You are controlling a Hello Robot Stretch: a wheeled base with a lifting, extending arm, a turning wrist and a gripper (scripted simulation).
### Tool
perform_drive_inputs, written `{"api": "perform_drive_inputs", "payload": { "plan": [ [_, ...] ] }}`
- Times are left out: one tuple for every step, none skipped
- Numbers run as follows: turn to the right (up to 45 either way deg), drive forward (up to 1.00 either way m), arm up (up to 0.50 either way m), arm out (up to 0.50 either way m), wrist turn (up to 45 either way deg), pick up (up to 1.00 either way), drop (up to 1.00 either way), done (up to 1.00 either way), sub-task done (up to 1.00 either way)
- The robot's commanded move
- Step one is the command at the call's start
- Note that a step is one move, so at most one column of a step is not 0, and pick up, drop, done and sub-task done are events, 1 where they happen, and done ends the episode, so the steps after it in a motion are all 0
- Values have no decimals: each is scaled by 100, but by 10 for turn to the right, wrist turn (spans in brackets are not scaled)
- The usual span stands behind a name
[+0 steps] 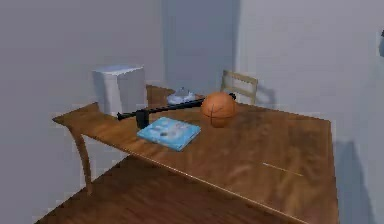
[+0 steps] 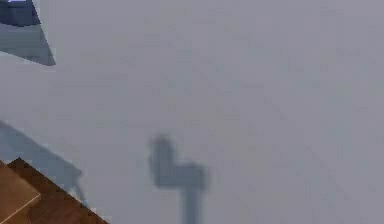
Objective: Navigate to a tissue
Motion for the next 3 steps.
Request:
{"api": "perform_drive_inputs", "payload": {
  "plan": [
    [-450,0,0,0,0,0,0,0,0],
    [-150,0,0,0,0,0,0,0,0],
    [0,20,0,0,0,0,0,0,0]
  ]
}}
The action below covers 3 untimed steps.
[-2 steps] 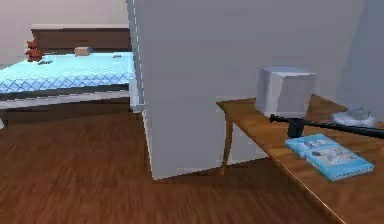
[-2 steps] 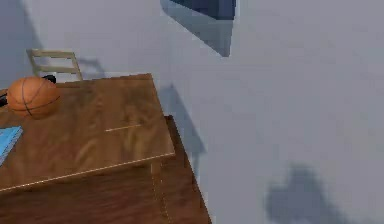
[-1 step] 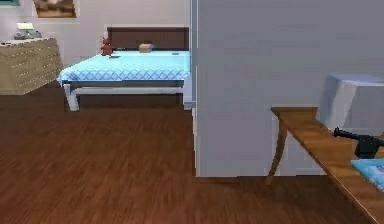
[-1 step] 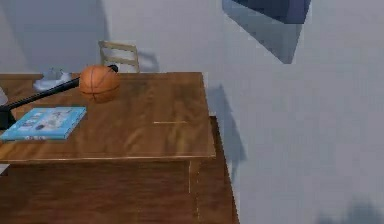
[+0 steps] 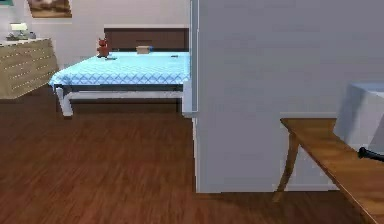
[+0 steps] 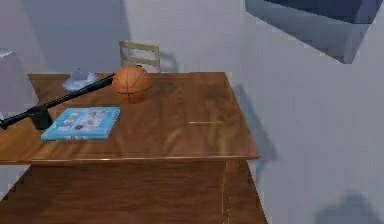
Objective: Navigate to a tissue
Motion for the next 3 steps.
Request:
{"api": "perform_drive_inputs", "payload": {
  "plan": [
    [-420,0,0,0,0,0,0,0,0],
    [0,100,0,0,0,0,0,0,0],
    [0,100,0,0,0,0,0,0,0]
  ]
}}
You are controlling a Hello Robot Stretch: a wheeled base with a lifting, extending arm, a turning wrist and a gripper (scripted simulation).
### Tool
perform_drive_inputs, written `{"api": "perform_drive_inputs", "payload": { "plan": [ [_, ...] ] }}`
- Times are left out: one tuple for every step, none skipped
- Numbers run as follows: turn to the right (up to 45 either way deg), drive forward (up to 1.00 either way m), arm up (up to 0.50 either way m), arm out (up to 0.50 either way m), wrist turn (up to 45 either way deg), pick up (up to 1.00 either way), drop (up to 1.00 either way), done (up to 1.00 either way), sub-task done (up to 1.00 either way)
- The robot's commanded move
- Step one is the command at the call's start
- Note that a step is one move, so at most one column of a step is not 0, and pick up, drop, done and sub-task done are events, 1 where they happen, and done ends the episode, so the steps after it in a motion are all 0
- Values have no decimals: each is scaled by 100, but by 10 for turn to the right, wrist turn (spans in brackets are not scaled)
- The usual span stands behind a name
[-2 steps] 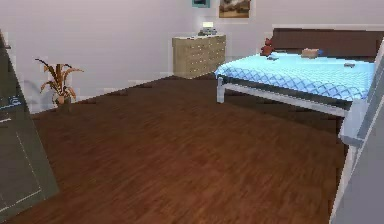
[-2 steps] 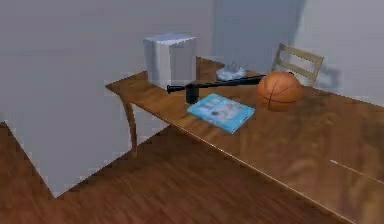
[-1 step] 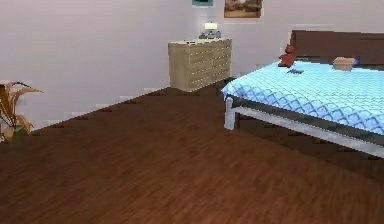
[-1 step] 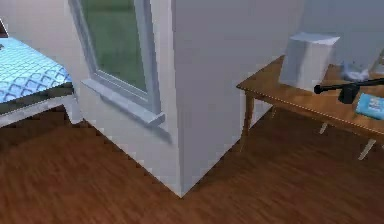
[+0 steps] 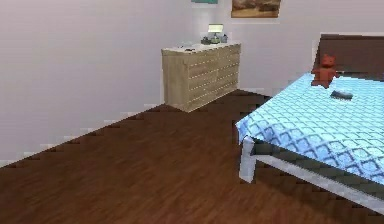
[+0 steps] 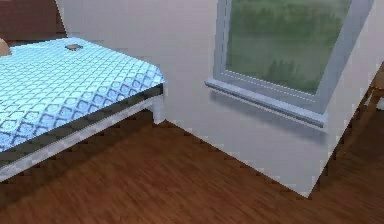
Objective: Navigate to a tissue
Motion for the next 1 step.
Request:
{"api": "perform_drive_inputs", "payload": {
  "plan": [
    [-30,0,0,0,0,0,0,0,0]
  ]
}}
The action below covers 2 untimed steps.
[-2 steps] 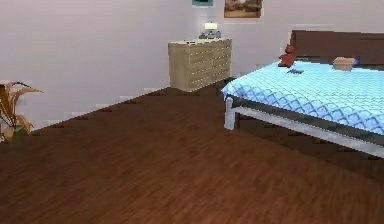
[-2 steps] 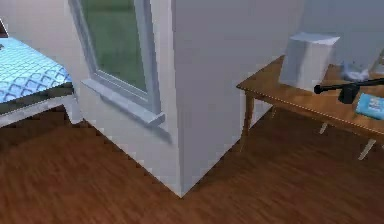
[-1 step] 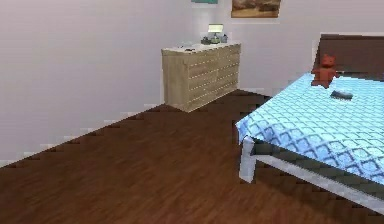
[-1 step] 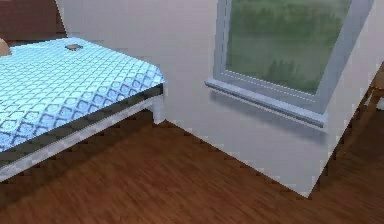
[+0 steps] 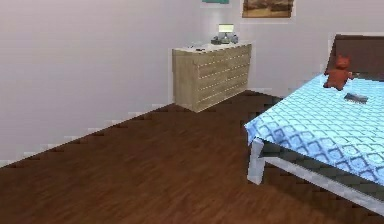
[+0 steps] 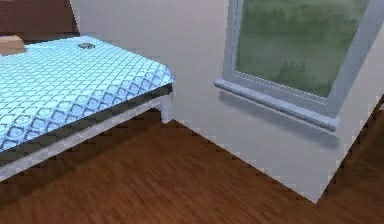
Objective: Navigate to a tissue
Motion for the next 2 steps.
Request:
{"api": "perform_drive_inputs", "payload": {
  "plan": [
    [-30,0,0,0,0,0,0,0,0],
    [0,100,0,0,0,0,0,0,0]
  ]
}}
